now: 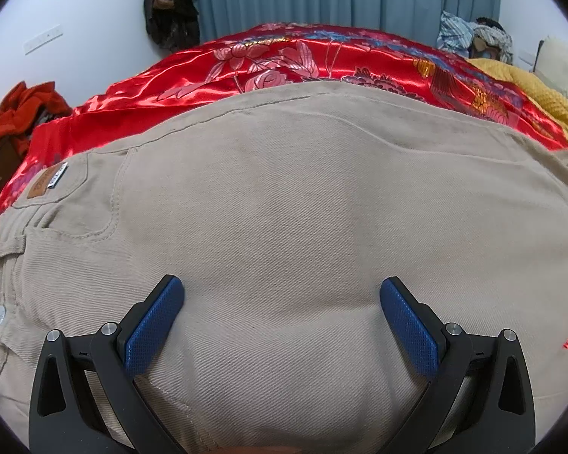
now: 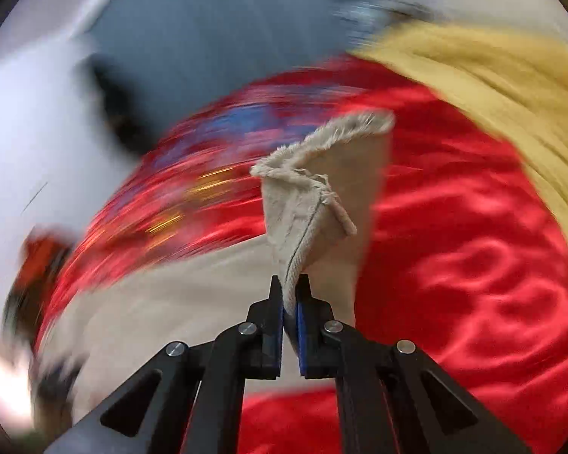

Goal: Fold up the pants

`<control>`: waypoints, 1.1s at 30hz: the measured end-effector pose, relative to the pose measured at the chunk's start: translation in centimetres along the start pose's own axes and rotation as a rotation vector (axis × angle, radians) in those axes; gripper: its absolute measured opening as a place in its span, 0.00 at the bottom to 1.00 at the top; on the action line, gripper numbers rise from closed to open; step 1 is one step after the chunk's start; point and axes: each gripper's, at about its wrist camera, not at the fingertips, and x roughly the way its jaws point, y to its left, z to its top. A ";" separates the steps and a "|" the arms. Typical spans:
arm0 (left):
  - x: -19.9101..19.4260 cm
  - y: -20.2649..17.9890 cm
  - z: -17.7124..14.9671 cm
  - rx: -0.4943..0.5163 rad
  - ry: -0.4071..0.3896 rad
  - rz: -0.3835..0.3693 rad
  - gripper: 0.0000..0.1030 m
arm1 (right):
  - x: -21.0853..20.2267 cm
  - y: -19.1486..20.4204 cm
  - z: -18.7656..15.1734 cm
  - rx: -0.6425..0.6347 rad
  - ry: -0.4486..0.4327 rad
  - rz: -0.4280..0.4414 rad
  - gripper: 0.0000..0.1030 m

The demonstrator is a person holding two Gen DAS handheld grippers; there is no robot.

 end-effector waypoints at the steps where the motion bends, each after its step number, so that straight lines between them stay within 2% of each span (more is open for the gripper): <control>1: 0.0 0.0 0.0 0.001 0.000 0.001 1.00 | -1.4 2.2 -1.3 -0.057 0.014 0.053 0.06; 2: 0.0 0.0 0.0 0.001 0.001 0.002 0.99 | -3.6 4.6 -3.5 -0.114 0.029 0.119 0.06; 4: 0.0 -0.1 0.0 0.004 0.003 0.004 1.00 | -6.9 6.8 -7.0 -0.158 0.061 0.197 0.06; 5: 0.0 -0.1 0.1 0.005 0.004 0.007 1.00 | -8.6 7.3 -8.8 -0.172 0.078 0.211 0.06; 7: 0.1 -0.2 0.1 0.011 0.008 0.013 0.99 | -11.9 6.2 -12.8 -0.161 0.111 0.149 0.06; 9: 0.1 -0.4 0.2 0.021 0.014 0.025 0.99 | -13.9 2.4 -15.5 -0.040 0.124 -0.019 0.07; 10: 0.2 -0.5 0.2 0.025 0.019 0.032 0.99 | -14.8 -0.4 -16.8 0.050 0.124 -0.151 0.13; 11: 0.1 -0.6 0.3 0.028 0.022 0.039 1.00 | -15.6 -2.4 -17.7 0.112 0.129 -0.277 0.32; 12: 0.1 -0.8 0.4 0.036 0.027 0.050 1.00 | -16.1 -4.2 -18.6 0.159 0.155 -0.445 0.44; 13: 0.0 -0.9 0.4 0.040 0.031 0.058 0.99 | -16.6 -5.4 -19.3 0.197 0.175 -0.561 0.55; 15: 0.0 -1.0 0.6 0.041 0.040 0.067 1.00 | -18.5 -5.9 -19.9 0.299 0.117 -0.650 0.57; 17: -0.2 -0.9 0.8 0.041 0.061 0.075 1.00 | -19.7 -4.5 -20.0 0.343 0.045 -0.666 0.71; 21: -2.3 -1.0 1.4 0.068 0.138 0.045 0.99 | -21.1 2.0 -20.0 0.319 -0.114 -0.671 0.76; 22: -3.8 -0.8 1.1 0.065 0.141 0.006 0.99 | -21.2 4.0 -20.4 0.320 -0.156 -0.650 0.81; 23: -5.2 -0.8 0.7 0.061 0.137 -0.032 0.99 | -21.4 6.2 -21.1 0.326 -0.196 -0.615 0.90; 25: -8.2 -0.6 -0.9 0.064 0.129 -0.107 0.99 | -20.0 10.4 -21.5 0.304 -0.231 -0.524 0.96; 27: -10.9 -0.7 -3.1 0.095 0.118 -0.156 0.99 | -18.0 13.8 -21.9 0.224 -0.179 -0.467 0.96; 29: -12.4 -0.5 -5.6 0.133 0.109 -0.165 1.00 | -14.1 17.4 -22.0 0.073 -0.098 -0.419 0.96; 31: -11.5 -0.5 -8.1 0.160 0.168 -0.153 0.99 | -11.2 19.3 -22.8 -0.043 -0.049 -0.381 0.96; 32: -10.4 -0.5 -9.2 0.166 0.225 -0.166 1.00 | -9.7 19.7 -23.3 -0.067 0.000 -0.364 0.96; 33: -10.0 -0.5 -10.1 0.180 0.223 -0.177 0.99 | -7.3 19.4 -24.2 -0.066 0.087 -0.353 0.96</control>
